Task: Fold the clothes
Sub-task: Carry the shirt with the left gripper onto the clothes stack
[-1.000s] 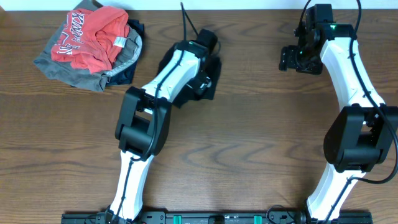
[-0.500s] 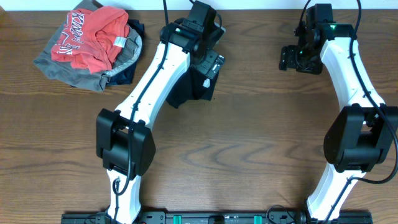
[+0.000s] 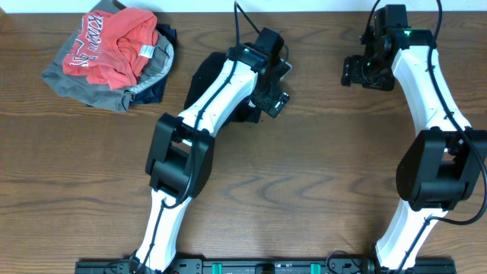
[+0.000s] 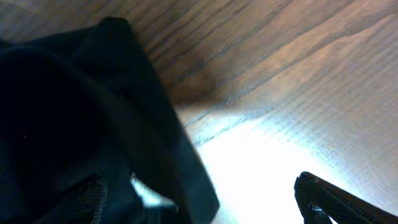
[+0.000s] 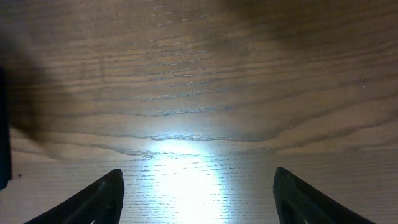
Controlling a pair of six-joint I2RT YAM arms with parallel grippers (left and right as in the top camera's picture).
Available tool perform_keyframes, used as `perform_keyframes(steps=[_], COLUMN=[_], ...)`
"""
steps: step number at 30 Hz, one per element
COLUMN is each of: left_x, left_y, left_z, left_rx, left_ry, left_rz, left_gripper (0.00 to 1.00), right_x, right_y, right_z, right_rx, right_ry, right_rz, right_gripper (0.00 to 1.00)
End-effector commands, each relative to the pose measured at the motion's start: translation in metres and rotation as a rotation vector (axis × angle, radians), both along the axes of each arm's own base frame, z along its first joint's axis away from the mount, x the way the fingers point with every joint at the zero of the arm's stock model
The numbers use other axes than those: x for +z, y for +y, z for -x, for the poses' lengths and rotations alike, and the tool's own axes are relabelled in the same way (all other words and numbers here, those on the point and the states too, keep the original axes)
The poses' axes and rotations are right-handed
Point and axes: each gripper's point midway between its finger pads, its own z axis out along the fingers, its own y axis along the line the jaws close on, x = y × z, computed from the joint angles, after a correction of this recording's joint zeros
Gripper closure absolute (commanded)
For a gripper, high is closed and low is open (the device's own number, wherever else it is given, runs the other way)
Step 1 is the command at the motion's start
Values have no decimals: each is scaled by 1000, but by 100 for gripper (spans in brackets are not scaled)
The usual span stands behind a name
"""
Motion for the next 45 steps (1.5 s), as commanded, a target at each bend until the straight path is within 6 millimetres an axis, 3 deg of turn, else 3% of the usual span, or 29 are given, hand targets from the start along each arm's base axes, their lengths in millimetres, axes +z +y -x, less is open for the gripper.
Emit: perform_keyframes(steps=[1,7,16,21,25,29,35,39,41,43,45], left_x=[-27,-53,-55,-65,-79,-91,-92,-87,-74,-52,-18], left_y=[8,22,35,38,40,42,43,45,46,49,53], left_z=[0,-9,-28,-28,-25,-21,-19,-20,-23,-29,-37], left_rx=[26,75,104,106,103,100,100,104,111,123,144], left_ry=[38,21,-76,-81,-57,-32,-27,-31,-45,-67,-112], left_rz=[-38,-130,-213,-227,-242,-257,-262,-262,-253,-239,-211], left_gripper=[2,2,3,5,16,37,94,94,94,94,94], right_x=[14,13,13,13,13,13,13,13,13,13,13], right_y=[-1,-1,-1,-1,-2,-3,-3,-3,-3,-5,-4], right_z=[-3,-3,-3,-3,-3,-3,-3,-3,-3,-4,-4], right_rx=[4,4,4,4,2,2,2,1,1,-1,-1], right_ry=[-36,-36,-34,-35,-35,-35,-35,-35,-35,-36,-37], right_rz=[-5,-5,-4,-4,2,4,4,7,7,14,13], right_gripper=[26,25,24,24,24,24,24,24,24,24,23])
